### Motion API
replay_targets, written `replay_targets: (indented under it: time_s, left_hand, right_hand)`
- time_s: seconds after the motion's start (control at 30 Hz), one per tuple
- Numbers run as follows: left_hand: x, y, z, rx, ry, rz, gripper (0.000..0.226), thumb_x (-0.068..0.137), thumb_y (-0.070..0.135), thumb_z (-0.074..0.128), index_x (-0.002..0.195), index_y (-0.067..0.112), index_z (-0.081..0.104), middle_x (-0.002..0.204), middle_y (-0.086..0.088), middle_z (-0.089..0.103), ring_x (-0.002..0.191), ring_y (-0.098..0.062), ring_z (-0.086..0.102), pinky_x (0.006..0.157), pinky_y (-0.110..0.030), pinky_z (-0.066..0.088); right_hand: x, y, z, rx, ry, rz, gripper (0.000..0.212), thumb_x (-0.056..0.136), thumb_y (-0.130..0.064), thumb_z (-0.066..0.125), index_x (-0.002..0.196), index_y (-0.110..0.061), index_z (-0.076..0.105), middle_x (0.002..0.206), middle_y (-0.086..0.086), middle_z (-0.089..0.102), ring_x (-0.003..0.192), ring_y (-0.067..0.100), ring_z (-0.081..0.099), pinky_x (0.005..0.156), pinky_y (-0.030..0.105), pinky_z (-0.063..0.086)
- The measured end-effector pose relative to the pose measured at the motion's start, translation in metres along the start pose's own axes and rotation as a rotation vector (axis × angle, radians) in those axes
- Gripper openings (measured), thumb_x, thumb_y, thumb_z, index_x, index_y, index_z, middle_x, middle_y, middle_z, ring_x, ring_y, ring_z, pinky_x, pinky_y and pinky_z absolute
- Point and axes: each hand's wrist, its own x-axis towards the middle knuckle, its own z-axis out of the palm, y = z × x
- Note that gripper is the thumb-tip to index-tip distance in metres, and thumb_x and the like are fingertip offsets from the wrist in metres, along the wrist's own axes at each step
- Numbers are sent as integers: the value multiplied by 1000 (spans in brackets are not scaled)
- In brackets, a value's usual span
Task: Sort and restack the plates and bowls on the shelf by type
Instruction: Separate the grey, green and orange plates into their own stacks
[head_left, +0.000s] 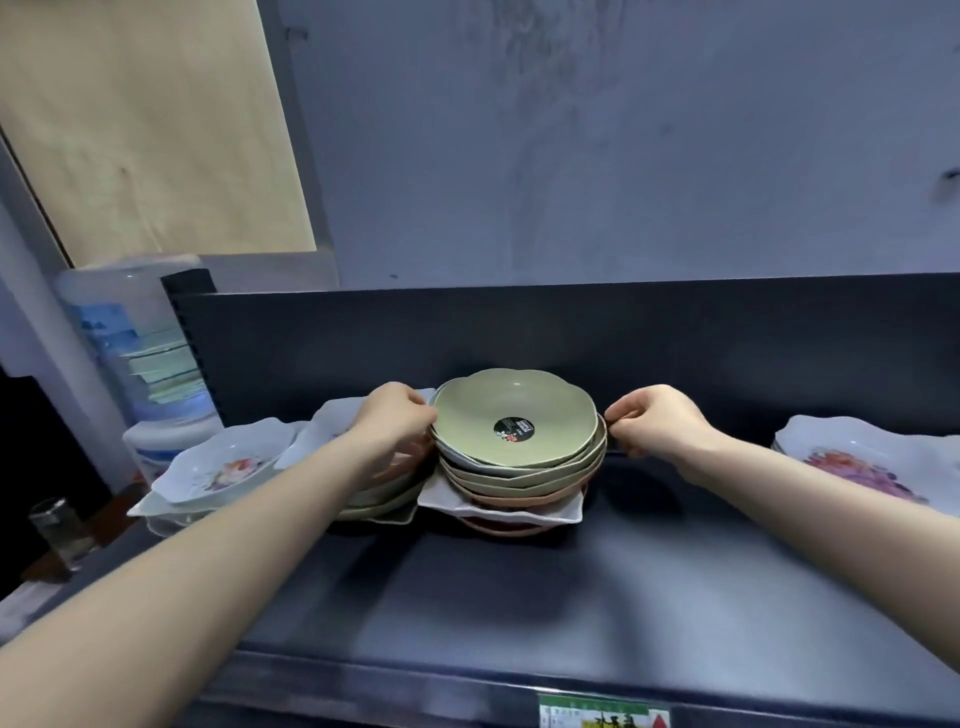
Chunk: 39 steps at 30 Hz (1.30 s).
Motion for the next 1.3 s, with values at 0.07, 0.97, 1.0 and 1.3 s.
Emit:
replay_targets:
  time_s: [0.07,0.97,1.0,1.3]
  left_hand:
    - [11,2,4,39,-10,-5,19,70,7,53,54,13,46,54,-7,45,54,-24,53,71,-45,60]
    - [0,23,-14,-304,67,-84,24,86,-14,42,74,1,56,74,-15,59,58,-26,60,34,-25,51]
    - [-2,26,-13,-321,57,-84,24,86,-14,42,74,0,57,74,-15,60,58,-27,61,35,-26,52]
    - [-10,39,10,-339,78,-126,24,89,-3,39,73,0,57,68,-17,57,46,-29,57,42,-30,53]
  right_hand:
    - [0,0,1,8,-15,19,21,73,-3,58,67,-17,73,75,7,74,68,21,66,76,40,61]
    - [-2,-39,-23,437,-240,30,33,98,-31,50,103,-1,63,84,16,68,60,22,67,59,29,60]
    - [-3,-43,-25,473,-268,50,37,97,-35,50,104,-1,63,85,16,69,60,22,68,59,30,60]
    - [2,-39,-46,529,-321,105,27,86,-19,69,102,2,65,80,14,68,58,19,68,52,25,59]
